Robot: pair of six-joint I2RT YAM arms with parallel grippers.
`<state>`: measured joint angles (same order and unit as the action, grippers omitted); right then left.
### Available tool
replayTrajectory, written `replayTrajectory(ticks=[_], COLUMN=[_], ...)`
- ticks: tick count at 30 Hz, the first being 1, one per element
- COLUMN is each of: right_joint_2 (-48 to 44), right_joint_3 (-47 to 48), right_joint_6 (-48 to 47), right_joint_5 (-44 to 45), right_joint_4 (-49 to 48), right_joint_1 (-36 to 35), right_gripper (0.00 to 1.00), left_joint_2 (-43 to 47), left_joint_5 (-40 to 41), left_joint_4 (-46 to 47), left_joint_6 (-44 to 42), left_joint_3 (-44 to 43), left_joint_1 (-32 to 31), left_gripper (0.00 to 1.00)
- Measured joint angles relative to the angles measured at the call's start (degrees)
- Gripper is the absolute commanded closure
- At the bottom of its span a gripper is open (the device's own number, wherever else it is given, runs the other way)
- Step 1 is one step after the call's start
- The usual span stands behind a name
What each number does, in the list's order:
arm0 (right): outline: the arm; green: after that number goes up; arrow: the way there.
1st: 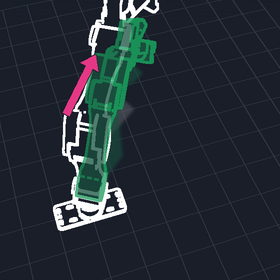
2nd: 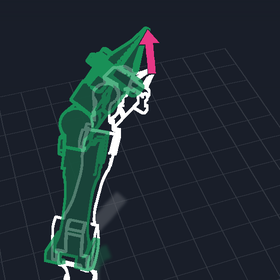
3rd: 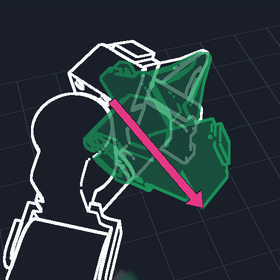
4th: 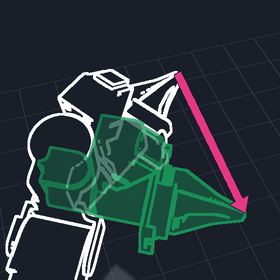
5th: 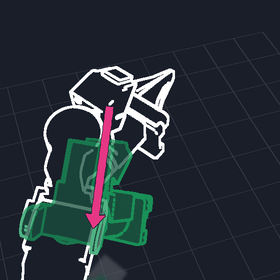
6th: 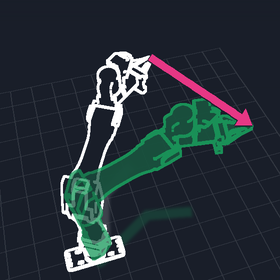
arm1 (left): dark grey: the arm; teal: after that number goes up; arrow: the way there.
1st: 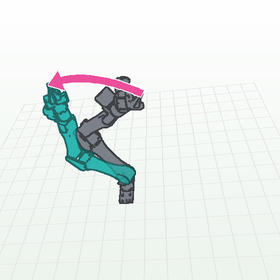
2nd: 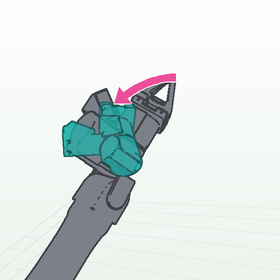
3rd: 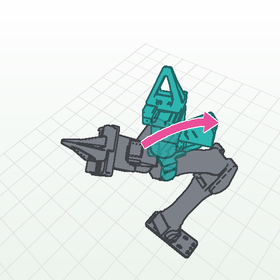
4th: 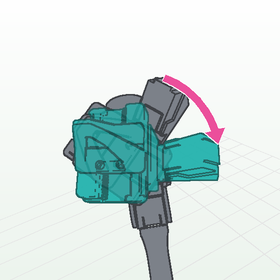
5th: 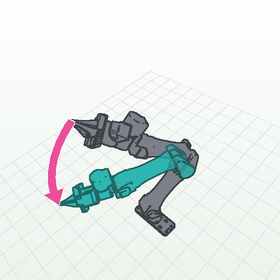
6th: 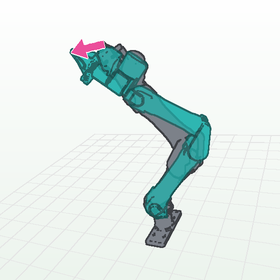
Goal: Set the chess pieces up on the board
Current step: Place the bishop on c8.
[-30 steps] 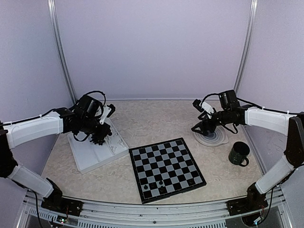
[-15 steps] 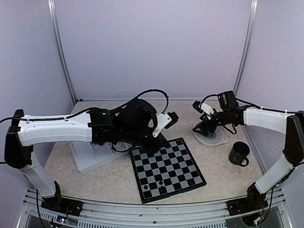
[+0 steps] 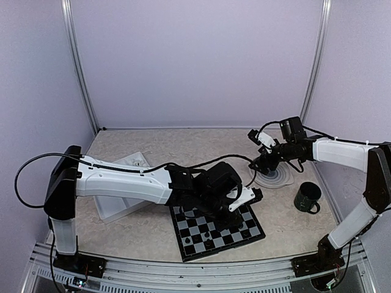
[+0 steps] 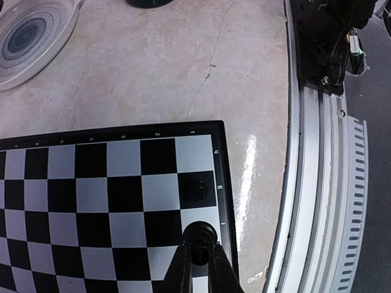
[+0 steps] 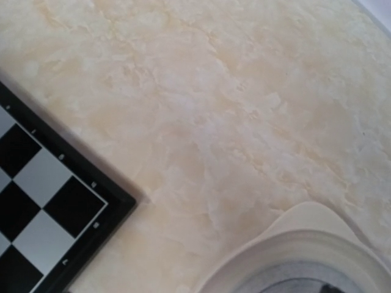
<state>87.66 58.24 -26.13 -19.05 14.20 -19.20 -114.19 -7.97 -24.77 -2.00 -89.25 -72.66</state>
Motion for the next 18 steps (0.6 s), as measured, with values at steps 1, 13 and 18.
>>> replayTrajectory(ticks=[1, 13, 18], right_joint_2=[0.1, 0.9, 1.1], right_joint_3=[0.0, 0.0, 0.0], right_joint_6=[0.0, -0.2, -0.4], right_joint_5=[0.0, 0.1, 0.0], right_joint_4=[0.0, 0.0, 0.0], right_joint_1=[0.0, 0.0, 0.0], right_gripper=[0.13, 0.13, 0.13], left_joint_2=[-0.5, -6.2, -7.5], left_joint_5=[-0.3, -2.1, -2.1], left_joint_4=[0.1, -0.7, -1.8], left_joint_6=[-0.2, -1.3, -1.3], left_joint_3=[-0.4, -3.0, -3.5], left_joint_1=[-0.2, -1.4, -1.3], left_gripper=[1.00, 1.00, 1.00])
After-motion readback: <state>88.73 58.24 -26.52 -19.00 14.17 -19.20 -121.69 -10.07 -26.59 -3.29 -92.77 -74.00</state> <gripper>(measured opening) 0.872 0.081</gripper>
